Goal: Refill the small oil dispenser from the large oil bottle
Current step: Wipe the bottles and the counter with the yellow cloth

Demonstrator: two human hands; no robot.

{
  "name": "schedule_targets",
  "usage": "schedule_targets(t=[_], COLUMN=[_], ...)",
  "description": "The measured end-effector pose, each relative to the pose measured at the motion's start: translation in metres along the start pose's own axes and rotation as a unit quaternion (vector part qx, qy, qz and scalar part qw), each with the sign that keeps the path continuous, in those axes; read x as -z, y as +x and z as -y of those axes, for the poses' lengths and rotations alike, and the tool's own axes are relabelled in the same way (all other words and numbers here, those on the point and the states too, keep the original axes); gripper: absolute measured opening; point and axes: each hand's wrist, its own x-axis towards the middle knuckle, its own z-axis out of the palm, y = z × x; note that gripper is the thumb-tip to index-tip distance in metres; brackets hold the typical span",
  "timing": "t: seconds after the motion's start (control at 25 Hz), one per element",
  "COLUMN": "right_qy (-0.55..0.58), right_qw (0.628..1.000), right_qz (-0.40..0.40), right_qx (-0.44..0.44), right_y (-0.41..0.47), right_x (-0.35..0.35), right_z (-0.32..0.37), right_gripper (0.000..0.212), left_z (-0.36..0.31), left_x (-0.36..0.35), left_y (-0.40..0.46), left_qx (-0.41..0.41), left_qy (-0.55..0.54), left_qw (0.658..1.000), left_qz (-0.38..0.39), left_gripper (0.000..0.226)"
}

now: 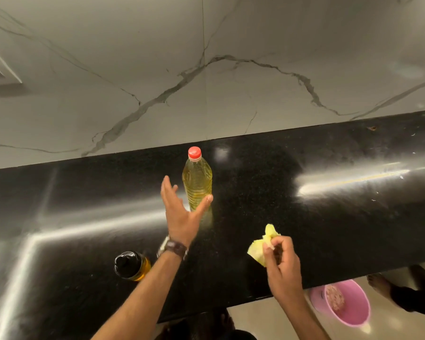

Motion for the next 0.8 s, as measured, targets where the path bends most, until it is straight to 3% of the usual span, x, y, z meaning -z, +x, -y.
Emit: schedule_targets(t=[0.08, 0.16, 0.24, 0.32, 0.4, 0.52, 0.8], right_qy=[-0.081, -0.189, -0.303, -0.338, -0.339, -0.421, -0.462], right_qw=[0.989, 0.952, 0.900, 0.891, 0.887, 0.831, 0.715], right_qz=[0.064, 0.187, 0.272, 0.248, 0.254, 0.282, 0.347], right_qx=[0.110, 0.152, 0.156, 0.173, 0.186, 0.228, 0.393], right_y=[0.001, -0.003, -0.013, -0.018, -0.017, -0.010, 0.001], right_x=[-0.016, -0.034, -0.045, -0.050, -0.058, -0.083, -0.137], right_z=[-0.003, -0.006, -0.019, -0.026, -0.032, -0.048, -0.027], right_gripper=[0.017, 0.014, 0.040, 0.061, 0.077, 0.086, 0.072], left_z=[0.023, 0.057, 0.097, 0.125, 0.135, 0.137, 0.138], left_x=[0.011, 0.027, 0.049, 0.069, 0.081, 0.086, 0.088], left_y=[-0.057, -0.112, -0.150, -0.162, -0.159, -0.151, -0.156], left_qx=[-0.016, -0.018, -0.064, -0.119, -0.163, -0.188, -0.166], left_qy=[0.033, 0.144, 0.279, 0.381, 0.429, 0.422, 0.411], left_qw=[0.998, 0.980, 0.936, 0.880, 0.844, 0.838, 0.844], left_qz=[0.053, 0.138, 0.204, 0.258, 0.278, 0.291, 0.303], left_gripper=[0.117, 0.110, 0.104, 0.099, 0.096, 0.100, 0.120])
